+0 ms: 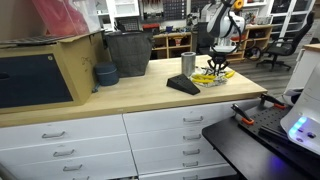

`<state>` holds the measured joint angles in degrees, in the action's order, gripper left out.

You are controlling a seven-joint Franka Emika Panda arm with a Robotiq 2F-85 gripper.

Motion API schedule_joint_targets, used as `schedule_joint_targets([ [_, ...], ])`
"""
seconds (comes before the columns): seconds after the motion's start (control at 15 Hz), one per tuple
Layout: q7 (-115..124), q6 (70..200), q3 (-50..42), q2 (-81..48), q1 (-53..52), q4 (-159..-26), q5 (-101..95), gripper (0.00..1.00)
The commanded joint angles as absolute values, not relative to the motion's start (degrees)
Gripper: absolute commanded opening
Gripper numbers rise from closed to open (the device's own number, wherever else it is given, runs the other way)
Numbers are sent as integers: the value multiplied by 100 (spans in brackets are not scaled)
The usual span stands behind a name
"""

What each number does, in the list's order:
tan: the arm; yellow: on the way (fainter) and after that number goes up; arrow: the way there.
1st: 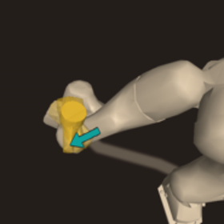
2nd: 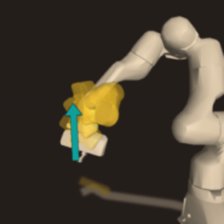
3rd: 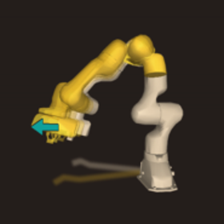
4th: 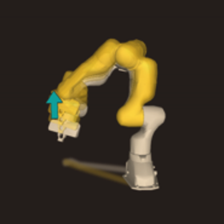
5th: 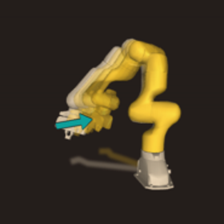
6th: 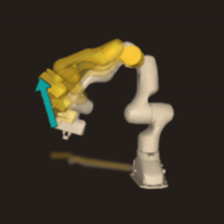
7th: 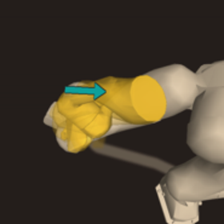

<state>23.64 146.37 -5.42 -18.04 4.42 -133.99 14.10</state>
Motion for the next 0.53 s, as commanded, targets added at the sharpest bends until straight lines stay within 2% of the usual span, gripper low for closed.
schedule_joint_targets([
  [0.0,2060,14455,-499,-1813,528,-13361,1621,0],
  [0.13,1901,14448,-479,-1726,553,-13421,1673,0],
  [0.2,1827,14435,-484,-1697,561,-13443,1666,25],
  [0.33,1682,14368,-522,-1684,586,-13450,1593,32],
  [0.47,1520,14283,-557,-1649,638,-13475,1564,47],
])
